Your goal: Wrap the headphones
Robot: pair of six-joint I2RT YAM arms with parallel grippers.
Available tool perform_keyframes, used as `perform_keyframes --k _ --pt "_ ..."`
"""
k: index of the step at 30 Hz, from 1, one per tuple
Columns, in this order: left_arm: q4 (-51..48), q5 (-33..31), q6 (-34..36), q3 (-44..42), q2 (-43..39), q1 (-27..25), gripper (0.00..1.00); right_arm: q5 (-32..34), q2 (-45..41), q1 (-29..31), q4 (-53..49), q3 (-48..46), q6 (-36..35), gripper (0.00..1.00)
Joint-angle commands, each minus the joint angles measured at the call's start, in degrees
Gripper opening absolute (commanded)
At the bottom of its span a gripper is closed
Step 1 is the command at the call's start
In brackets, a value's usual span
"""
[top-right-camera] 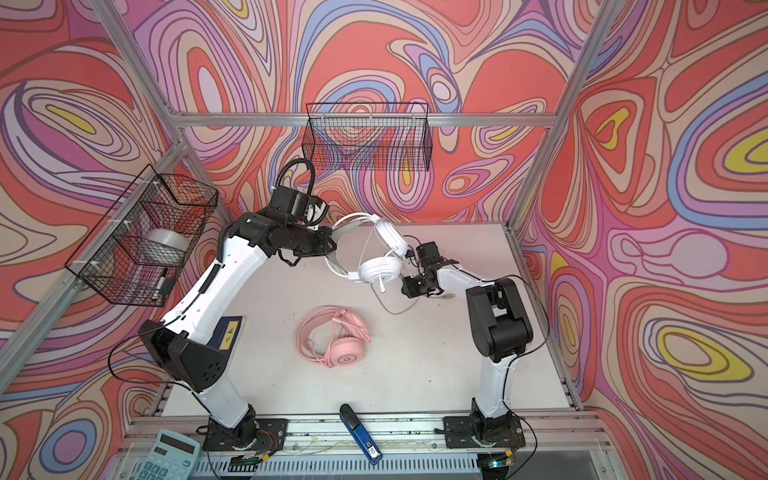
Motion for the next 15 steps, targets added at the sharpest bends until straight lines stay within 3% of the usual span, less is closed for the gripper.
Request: perform_keyframes --k 1,8,15 --pt "2.5 1.4 -1.8 0.7 -3.0 0.9 0.00 2.3 -2.7 -1.4 1.9 -2.2 2.3 0.23" --pt "2.6 1.1 -2.2 -0.5 -4.5 3.4 0.00 8.4 -6.2 -6.6 -1.8 -5.8 2.7 0.24" --pt "3.7 0.1 -2.4 -2.3 -6.1 4.8 0.00 10.2 -10.5 -12.3 -4.2 -9.4 1.8 0.24"
